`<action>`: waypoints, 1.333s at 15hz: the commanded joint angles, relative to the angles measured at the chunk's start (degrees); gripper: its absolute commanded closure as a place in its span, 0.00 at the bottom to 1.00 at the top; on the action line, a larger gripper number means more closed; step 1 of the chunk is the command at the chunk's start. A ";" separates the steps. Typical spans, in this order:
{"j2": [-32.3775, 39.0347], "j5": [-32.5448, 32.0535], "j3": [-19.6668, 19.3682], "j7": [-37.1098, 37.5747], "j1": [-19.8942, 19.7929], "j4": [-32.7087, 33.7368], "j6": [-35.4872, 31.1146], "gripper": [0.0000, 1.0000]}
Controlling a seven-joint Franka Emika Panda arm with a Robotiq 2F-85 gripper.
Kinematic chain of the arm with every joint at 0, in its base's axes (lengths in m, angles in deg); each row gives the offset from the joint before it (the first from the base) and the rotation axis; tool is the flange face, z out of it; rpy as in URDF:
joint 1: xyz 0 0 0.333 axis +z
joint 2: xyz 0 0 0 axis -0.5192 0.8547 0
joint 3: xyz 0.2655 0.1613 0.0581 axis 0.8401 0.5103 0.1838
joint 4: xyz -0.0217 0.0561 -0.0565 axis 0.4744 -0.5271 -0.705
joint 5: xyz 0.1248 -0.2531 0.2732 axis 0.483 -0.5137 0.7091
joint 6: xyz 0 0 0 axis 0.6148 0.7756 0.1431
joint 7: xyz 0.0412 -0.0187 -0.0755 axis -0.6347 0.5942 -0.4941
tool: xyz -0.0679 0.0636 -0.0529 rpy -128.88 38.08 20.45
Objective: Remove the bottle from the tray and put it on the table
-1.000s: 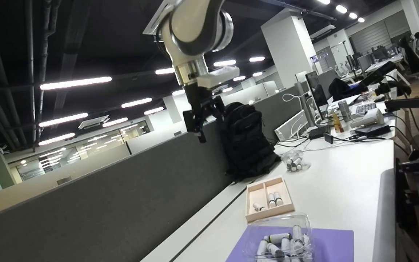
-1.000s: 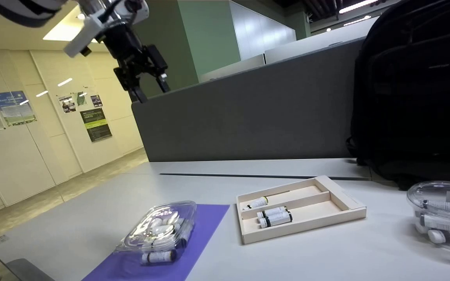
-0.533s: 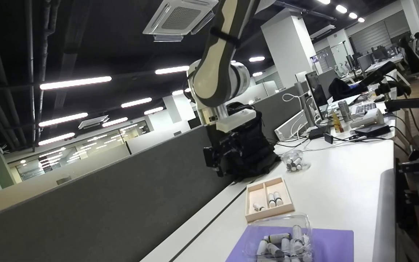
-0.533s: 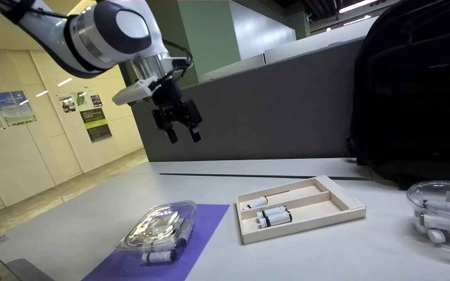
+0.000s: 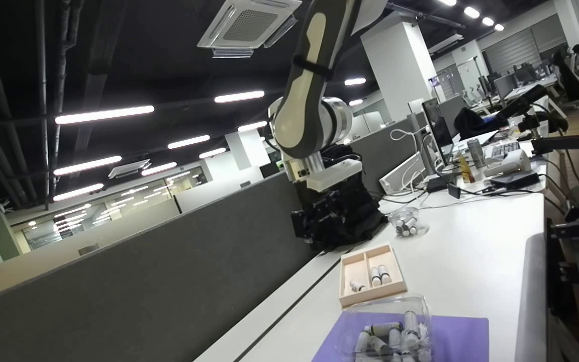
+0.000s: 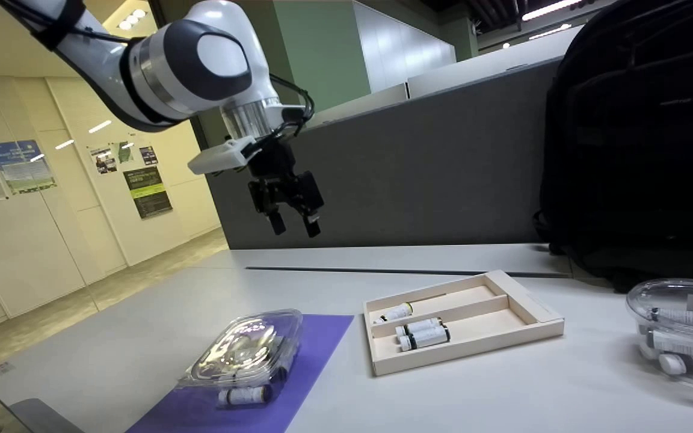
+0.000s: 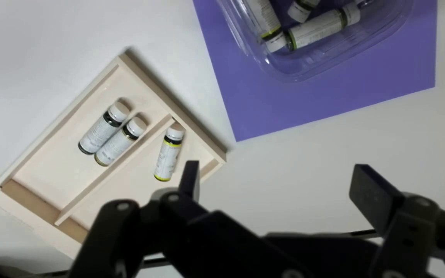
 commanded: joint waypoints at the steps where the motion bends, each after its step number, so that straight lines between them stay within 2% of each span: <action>1: 5.16 -0.91 -3.94 2.56 -1.22 1.21 -0.19 0.00; 4: 9.61 -2.30 -8.78 4.67 -2.73 1.72 -1.16 0.00; 7: 14.42 0.03 -11.72 4.57 -4.67 3.45 -2.63 0.00; 12: 21.64 5.68 -11.27 4.15 -6.09 9.24 -4.93 0.00; 15: 25.16 7.58 -10.85 4.58 -5.40 13.81 -3.58 0.00; 16: 22.68 6.73 -11.13 2.12 -5.69 9.93 -4.90 0.00; 20: 23.66 6.82 -11.06 1.90 -5.55 10.55 -4.91 0.00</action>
